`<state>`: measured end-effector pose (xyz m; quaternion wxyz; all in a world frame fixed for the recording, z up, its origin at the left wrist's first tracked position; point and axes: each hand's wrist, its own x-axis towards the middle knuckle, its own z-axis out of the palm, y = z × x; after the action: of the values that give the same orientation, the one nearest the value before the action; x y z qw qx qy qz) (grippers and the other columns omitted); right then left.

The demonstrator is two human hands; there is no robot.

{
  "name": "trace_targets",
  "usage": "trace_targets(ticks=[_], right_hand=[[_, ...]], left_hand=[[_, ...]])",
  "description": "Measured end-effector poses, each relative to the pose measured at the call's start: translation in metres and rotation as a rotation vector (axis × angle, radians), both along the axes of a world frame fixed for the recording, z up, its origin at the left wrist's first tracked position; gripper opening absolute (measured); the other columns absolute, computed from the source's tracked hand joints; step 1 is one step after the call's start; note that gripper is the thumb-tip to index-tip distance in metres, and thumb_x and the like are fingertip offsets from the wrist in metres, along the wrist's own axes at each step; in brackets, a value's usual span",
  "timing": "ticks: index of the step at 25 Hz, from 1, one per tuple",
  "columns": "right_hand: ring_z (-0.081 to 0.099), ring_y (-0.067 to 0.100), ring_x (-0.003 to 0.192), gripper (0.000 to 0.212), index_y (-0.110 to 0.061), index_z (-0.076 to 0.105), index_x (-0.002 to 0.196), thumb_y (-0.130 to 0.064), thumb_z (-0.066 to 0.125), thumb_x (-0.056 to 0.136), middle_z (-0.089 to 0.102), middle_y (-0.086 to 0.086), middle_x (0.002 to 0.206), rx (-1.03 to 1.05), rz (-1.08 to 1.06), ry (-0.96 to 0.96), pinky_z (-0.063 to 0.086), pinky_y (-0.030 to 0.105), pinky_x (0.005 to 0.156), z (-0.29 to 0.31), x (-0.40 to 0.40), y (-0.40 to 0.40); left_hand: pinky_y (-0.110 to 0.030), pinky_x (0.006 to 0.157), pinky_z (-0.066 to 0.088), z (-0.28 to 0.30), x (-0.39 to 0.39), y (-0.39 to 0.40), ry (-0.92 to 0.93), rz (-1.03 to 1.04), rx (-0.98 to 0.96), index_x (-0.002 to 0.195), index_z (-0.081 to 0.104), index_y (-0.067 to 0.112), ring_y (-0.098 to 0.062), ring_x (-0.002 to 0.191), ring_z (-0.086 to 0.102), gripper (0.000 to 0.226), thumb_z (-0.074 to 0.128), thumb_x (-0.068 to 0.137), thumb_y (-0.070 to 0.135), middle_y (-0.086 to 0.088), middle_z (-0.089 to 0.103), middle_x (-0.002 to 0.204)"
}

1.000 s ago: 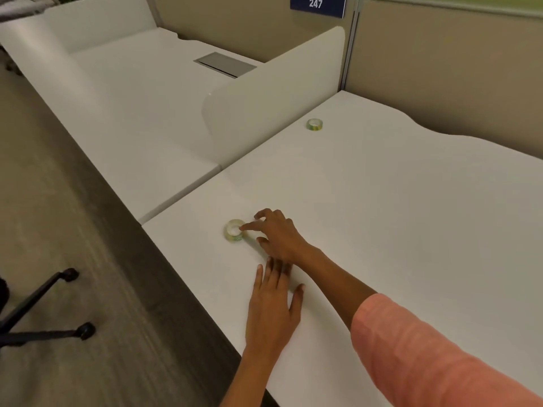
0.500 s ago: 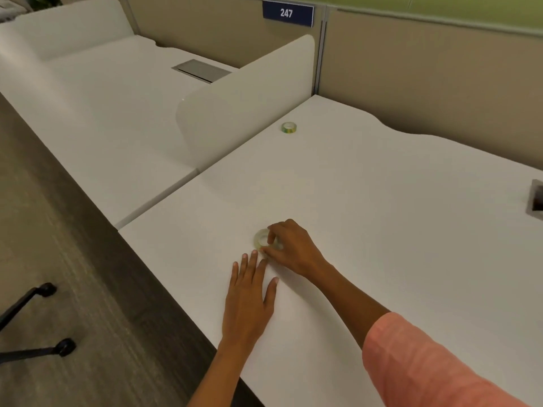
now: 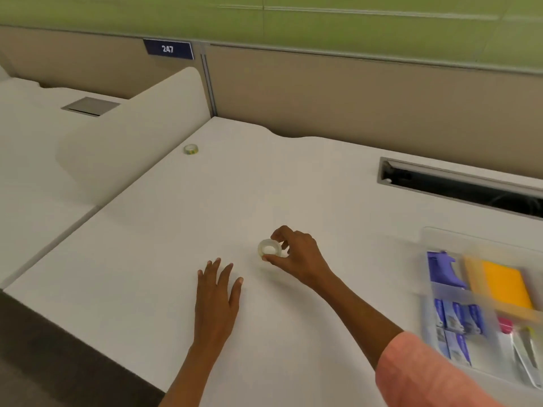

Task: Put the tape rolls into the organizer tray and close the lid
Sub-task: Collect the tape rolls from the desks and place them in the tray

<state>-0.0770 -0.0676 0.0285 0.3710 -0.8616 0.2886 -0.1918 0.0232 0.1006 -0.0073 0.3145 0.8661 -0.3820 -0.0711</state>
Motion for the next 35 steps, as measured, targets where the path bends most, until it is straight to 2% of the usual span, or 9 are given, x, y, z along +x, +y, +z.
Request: trace_targets(ticks=[3,7,13,15,18,22,25,28,35], right_hand=[[0.055,0.011,0.077,0.042,-0.020,0.055,0.102,-0.039,0.075,0.070,0.069,-0.003,0.098,-0.052,-0.131,-0.012,0.044,0.026,0.070,0.021,-0.068,-0.024],[0.059,0.013,0.078,0.042,-0.019,0.056,0.105,-0.032,0.076,0.071,0.069,0.000,0.100,-0.112,-0.329,-0.017,0.051,0.034,0.076,0.044,-0.169,-0.049],[0.060,0.016,0.076,0.056,-0.013,0.058,0.116,-0.020,0.081,0.065,0.064,-0.001,0.099,-0.207,-0.675,-0.035,0.051,0.030,0.074,0.057,-0.326,-0.063],[0.061,0.020,0.075,0.055,-0.010,0.061,0.114,-0.015,0.082,0.063,0.063,0.008,0.101,-0.239,-0.772,0.009,0.051,0.031,0.071,0.054,-0.374,-0.064],[0.062,0.027,0.083,0.053,-0.013,0.063,0.108,-0.016,0.084,0.059,0.058,0.010,0.106,-0.232,-0.867,0.162,0.050,0.036,0.070,0.045,-0.427,-0.062],[0.046,0.038,0.120,0.053,-0.015,0.068,0.100,-0.027,0.086,0.051,0.055,0.014,0.126,-0.376,-0.830,0.446,0.037,0.051,0.089,0.023,-0.449,-0.058],[0.019,0.033,0.141,0.054,-0.018,0.065,0.109,-0.031,0.081,0.058,0.037,0.011,0.148,-0.329,-0.783,0.558,0.021,0.054,0.104,0.009,-0.450,-0.060],[0.008,0.028,0.145,0.054,-0.019,0.060,0.118,-0.032,0.075,0.068,0.019,0.008,0.156,-0.267,-0.781,0.618,0.018,0.056,0.109,-0.001,-0.448,-0.063],[0.013,0.029,0.144,0.044,-0.011,0.061,0.113,-0.026,0.071,0.073,0.015,0.007,0.157,-0.240,-0.779,0.643,0.033,0.056,0.103,0.003,-0.447,-0.063]], left_hand=[[-0.043,0.115,0.017,0.010,-0.046,-0.044,0.036,-0.115,-0.064,0.131,0.044,0.017,-0.024,0.143,0.008,0.044,0.046,0.090,0.034,-0.007,0.030,0.150],[-0.042,0.113,0.020,0.026,-0.117,-0.097,0.120,-0.271,-0.136,0.131,0.043,0.024,-0.023,0.144,0.006,0.045,0.044,0.089,0.040,-0.001,0.027,0.152],[-0.041,0.116,0.018,0.032,-0.213,-0.138,0.259,-0.456,-0.173,0.135,0.037,0.025,-0.018,0.143,0.009,0.049,0.046,0.088,0.040,0.000,0.024,0.152],[-0.038,0.116,0.013,0.028,-0.233,-0.143,0.255,-0.508,-0.146,0.137,0.030,0.025,-0.016,0.143,0.007,0.052,0.044,0.089,0.040,0.001,0.021,0.154],[-0.030,0.116,0.005,0.019,-0.249,-0.147,0.214,-0.571,-0.129,0.140,0.025,0.021,-0.013,0.143,0.007,0.053,0.042,0.092,0.036,0.001,0.022,0.153],[-0.030,0.116,0.006,0.015,-0.252,-0.147,0.181,-0.569,-0.129,0.139,0.026,0.019,-0.012,0.143,0.009,0.051,0.041,0.092,0.033,0.001,0.028,0.151],[-0.034,0.117,0.012,0.015,-0.252,-0.147,0.166,-0.563,-0.125,0.139,0.028,0.019,-0.011,0.142,0.008,0.051,0.043,0.092,0.032,0.002,0.029,0.151],[-0.033,0.116,0.013,0.016,-0.252,-0.146,0.165,-0.555,-0.111,0.139,0.027,0.020,-0.011,0.143,0.007,0.052,0.043,0.092,0.033,0.002,0.028,0.151],[-0.029,0.114,0.008,0.015,-0.251,-0.147,0.102,-0.565,-0.076,0.140,0.026,0.021,-0.013,0.143,0.004,0.052,0.040,0.092,0.036,0.001,0.022,0.154]])
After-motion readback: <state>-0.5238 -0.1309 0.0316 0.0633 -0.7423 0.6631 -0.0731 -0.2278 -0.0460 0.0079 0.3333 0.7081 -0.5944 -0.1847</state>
